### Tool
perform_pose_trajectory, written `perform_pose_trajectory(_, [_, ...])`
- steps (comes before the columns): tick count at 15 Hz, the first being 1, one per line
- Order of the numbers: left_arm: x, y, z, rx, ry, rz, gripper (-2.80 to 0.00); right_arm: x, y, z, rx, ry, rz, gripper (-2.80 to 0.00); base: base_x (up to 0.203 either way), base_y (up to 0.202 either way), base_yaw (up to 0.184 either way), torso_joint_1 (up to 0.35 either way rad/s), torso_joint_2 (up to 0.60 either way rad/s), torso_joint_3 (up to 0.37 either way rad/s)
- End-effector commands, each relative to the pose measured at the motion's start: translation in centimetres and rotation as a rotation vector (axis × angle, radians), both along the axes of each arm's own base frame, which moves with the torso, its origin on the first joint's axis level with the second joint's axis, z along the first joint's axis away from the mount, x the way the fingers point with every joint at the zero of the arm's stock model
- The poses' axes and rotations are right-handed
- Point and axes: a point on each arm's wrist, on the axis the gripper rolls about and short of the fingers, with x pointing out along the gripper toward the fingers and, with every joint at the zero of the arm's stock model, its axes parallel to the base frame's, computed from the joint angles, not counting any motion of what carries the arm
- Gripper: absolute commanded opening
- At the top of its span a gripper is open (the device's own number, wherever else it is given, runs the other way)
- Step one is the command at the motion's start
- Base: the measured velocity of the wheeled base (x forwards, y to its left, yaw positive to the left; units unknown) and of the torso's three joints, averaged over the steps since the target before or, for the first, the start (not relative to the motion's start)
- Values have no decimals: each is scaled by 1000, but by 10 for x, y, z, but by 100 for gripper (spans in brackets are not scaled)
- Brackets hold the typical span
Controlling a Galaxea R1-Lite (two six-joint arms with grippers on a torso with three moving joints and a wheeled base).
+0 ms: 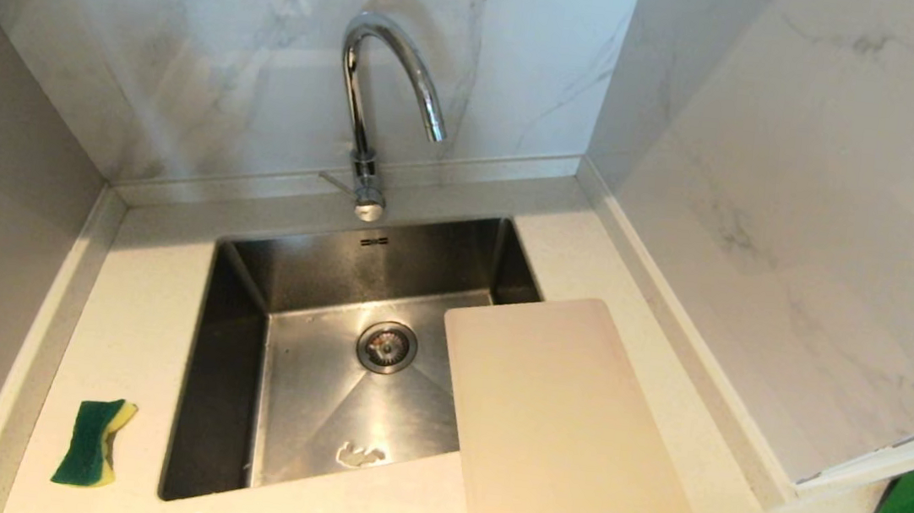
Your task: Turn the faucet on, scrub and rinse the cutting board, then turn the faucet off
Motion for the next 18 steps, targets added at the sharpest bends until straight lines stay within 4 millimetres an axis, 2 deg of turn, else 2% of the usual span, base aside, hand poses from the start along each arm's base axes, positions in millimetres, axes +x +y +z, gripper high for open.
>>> perform_pose_trajectory(1, [-10,0,-9,2,-59,2,-280,0,0,0,-1,0,-1,-280,0,0,0,0,0,0])
perform_pose_trajectory(6, [-10,1,-8,-95,-61,18,-280,0,0,0,-1,1,0,-280,0,0,0,0,0,0])
perform_pose_trajectory(18, [-9,1,-8,-104,-59,21,-280,0,0,0,-1,0,0,-280,0,0,0,0,0,0])
